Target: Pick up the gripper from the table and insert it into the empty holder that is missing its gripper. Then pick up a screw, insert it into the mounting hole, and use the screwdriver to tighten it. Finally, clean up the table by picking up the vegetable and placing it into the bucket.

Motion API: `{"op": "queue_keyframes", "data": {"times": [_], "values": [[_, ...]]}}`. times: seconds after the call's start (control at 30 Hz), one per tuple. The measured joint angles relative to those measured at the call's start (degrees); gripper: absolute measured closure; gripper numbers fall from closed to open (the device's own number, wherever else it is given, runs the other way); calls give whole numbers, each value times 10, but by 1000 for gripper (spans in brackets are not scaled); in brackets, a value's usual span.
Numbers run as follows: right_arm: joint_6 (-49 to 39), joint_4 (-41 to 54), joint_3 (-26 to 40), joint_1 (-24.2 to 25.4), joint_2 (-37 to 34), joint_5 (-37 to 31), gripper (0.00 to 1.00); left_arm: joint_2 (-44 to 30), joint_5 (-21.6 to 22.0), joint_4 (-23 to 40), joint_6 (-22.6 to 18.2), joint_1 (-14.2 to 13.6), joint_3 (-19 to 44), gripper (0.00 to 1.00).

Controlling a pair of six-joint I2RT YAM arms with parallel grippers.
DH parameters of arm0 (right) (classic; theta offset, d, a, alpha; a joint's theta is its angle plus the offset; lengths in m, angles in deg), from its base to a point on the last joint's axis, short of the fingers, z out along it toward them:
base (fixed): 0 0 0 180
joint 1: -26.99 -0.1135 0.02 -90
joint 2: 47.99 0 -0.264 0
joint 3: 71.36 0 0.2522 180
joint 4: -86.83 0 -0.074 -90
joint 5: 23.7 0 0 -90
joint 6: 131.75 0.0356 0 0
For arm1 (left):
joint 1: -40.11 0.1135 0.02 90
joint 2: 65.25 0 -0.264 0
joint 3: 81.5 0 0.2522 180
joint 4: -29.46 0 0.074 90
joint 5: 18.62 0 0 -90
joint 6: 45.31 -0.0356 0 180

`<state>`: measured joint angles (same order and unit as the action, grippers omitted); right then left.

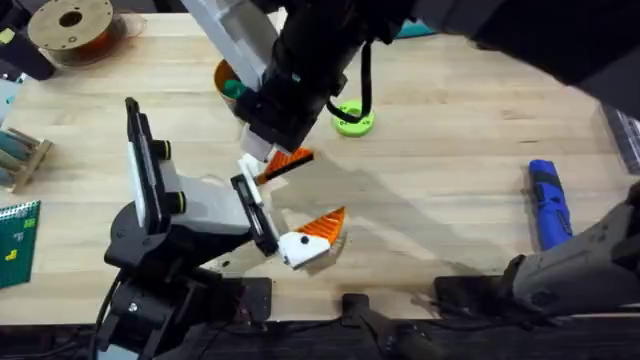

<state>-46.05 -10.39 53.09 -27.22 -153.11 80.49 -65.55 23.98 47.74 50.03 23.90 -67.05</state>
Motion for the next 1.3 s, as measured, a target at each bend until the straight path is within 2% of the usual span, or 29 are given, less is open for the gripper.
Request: {"op": "queue_keyframes", "data": {"times": [1.3], "values": [[0,-1,2,-2,-10,-8,994,0,0,0,2,0,0,14]]}}
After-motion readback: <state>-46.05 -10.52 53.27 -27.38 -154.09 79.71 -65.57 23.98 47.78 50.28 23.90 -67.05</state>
